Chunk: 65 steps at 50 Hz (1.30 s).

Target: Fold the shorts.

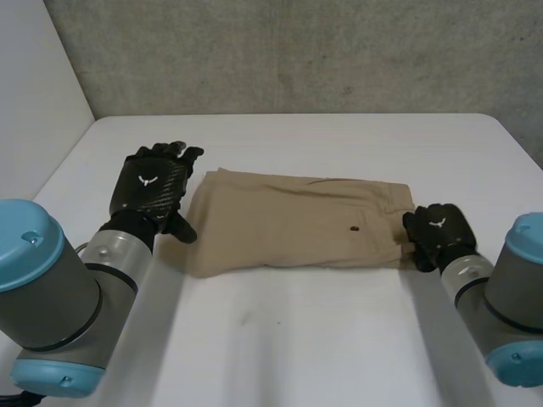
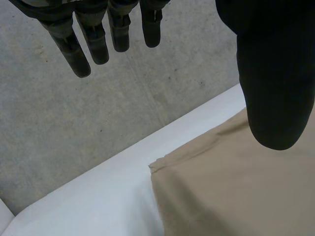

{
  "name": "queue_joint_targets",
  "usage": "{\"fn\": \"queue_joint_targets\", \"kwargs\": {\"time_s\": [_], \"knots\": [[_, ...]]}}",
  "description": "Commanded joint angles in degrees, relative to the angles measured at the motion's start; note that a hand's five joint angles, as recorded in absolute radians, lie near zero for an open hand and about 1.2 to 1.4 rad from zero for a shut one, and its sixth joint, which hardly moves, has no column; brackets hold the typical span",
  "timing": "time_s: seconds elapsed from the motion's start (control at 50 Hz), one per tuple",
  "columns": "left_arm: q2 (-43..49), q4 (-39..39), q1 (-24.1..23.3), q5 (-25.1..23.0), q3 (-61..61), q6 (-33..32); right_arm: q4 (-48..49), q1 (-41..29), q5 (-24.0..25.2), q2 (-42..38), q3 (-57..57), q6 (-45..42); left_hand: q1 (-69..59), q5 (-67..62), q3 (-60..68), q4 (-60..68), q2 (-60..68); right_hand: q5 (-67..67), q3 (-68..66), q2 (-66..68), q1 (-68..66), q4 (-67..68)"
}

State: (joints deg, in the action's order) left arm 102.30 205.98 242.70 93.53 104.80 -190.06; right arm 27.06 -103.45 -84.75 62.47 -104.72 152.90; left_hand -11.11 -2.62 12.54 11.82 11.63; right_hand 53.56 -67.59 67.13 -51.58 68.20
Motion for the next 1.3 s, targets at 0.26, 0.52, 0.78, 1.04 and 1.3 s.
{"fn": "queue_joint_targets", "kwargs": {"time_s": [0.26, 0.52, 0.78, 1.04, 1.3], "knots": [[-1.75, -7.95, -1.18, -1.77, -5.83, 0.13, -4.38, -4.90, 1.87, 6.97, 8.82, -31.61, 1.11, 2.62, -2.54, -1.82, -1.63, 16.44, -12.41, 12.87, -28.42, 11.80], [2.12, -11.65, -3.64, -2.39, -19.19, 1.18, -4.04, -27.49, 20.04, -5.41, 17.35, -31.35, 1.11, 2.62, -2.54, -1.82, -1.63, 16.44, -12.41, 12.87, -28.42, 11.80], [7.12, -11.74, -3.64, -2.39, -22.27, 2.32, -4.03, -25.14, 17.97, -5.35, 19.11, -20.56, 0.73, 2.24, -2.16, -1.44, -1.24, -53.56, 57.59, -57.13, 41.58, -58.20], [15.38, -17.88, -7.06, -1.68, -25.78, 2.32, -13.43, -15.56, 13.04, -3.75, 24.37, 13.56, -0.45, 1.06, -0.98, -0.26, -0.07, -53.56, 57.59, -57.13, 41.58, -58.20], [27.51, -29.75, -10.76, 4.82, -32.90, 2.24, -37.06, -13.80, 13.12, -18.51, 44.67, 14.09, -0.11, 1.40, -1.32, -0.60, -0.40, -53.56, 57.59, -57.13, 41.58, -58.20]]}}
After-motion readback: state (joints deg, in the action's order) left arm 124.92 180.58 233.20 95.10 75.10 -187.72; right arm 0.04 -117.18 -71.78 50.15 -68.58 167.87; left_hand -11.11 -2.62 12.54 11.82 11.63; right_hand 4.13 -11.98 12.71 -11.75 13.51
